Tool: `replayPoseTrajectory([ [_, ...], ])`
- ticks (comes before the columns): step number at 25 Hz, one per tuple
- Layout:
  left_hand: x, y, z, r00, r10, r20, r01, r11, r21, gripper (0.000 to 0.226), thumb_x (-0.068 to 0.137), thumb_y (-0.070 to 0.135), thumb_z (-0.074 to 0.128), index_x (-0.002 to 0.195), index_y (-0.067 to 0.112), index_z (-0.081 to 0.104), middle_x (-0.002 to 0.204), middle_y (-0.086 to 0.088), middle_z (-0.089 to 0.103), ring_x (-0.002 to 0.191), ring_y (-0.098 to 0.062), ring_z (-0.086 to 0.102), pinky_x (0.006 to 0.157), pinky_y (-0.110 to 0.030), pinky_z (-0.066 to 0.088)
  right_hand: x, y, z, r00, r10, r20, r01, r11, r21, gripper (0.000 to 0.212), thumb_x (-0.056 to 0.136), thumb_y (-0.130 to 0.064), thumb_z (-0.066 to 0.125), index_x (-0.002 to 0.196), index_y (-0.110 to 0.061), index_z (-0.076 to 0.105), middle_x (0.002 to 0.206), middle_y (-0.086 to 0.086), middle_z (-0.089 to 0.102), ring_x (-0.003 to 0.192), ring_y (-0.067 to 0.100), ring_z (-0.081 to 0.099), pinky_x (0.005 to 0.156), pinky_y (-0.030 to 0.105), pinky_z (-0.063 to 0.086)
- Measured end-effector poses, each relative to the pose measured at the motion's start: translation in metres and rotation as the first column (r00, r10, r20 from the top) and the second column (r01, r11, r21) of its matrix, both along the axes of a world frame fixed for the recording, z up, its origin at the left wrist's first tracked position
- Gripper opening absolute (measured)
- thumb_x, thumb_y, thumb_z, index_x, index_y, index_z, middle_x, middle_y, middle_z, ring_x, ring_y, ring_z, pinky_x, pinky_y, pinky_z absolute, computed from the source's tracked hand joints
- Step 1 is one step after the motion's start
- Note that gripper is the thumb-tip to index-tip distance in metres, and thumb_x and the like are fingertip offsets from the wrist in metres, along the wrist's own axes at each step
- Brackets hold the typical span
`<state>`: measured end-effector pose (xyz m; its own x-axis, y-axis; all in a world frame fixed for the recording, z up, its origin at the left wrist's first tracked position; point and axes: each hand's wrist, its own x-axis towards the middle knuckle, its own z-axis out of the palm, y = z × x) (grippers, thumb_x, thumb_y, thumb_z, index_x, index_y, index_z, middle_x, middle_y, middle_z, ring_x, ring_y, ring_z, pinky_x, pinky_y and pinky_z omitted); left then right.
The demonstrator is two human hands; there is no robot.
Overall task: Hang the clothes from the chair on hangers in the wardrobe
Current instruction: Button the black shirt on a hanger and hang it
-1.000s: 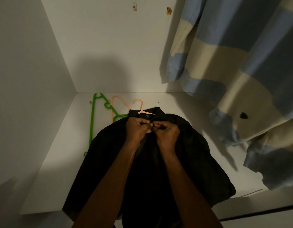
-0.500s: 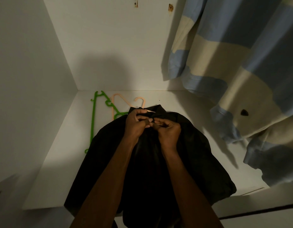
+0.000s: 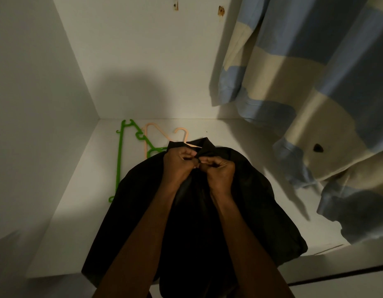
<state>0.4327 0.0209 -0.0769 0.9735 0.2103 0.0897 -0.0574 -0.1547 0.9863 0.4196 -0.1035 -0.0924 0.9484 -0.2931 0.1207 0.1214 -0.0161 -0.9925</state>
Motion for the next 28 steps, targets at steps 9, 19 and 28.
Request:
replayPoseTrajectory([
  [9,0.002,0.005,0.005,0.977,-0.185,-0.11,0.166,0.973,-0.161,0.017,0.086,-0.007,0.068,0.089,0.007,0.076,0.081,-0.012,0.075,0.072,-0.018,0.072,0.068,-0.027,0.06,-0.006,0.002,0.003,0.999,-0.037,-0.029,0.035,0.997,-0.071,0.019,0.072,0.004,0.085,0.082,-0.011,0.083,0.079,0.001,0.079,0.076,0.018,0.076,0.08,0.039,0.064],
  [19,0.017,0.015,-0.001,0.951,-0.273,-0.144,0.285,0.956,0.072,0.016,0.093,-0.004,0.062,0.1,-0.002,0.076,0.086,-0.011,0.073,0.075,-0.014,0.069,0.063,-0.027,0.056,-0.004,0.008,0.006,0.998,-0.036,-0.05,0.018,0.949,-0.314,0.033,0.054,-0.008,0.099,0.073,-0.016,0.073,0.074,-0.005,0.073,0.067,0.012,0.07,0.067,0.027,0.059],
  [28,0.024,0.029,0.017,0.832,-0.44,-0.337,0.405,0.898,-0.174,0.015,0.088,-0.013,0.067,0.1,-0.005,0.07,0.086,-0.013,0.072,0.073,-0.017,0.072,0.069,-0.029,0.062,0.0,0.0,0.005,0.998,-0.041,-0.048,0.025,0.951,-0.308,0.031,0.054,-0.009,0.099,0.064,-0.014,0.07,0.066,-0.003,0.07,0.057,0.009,0.064,0.057,0.027,0.054],
])
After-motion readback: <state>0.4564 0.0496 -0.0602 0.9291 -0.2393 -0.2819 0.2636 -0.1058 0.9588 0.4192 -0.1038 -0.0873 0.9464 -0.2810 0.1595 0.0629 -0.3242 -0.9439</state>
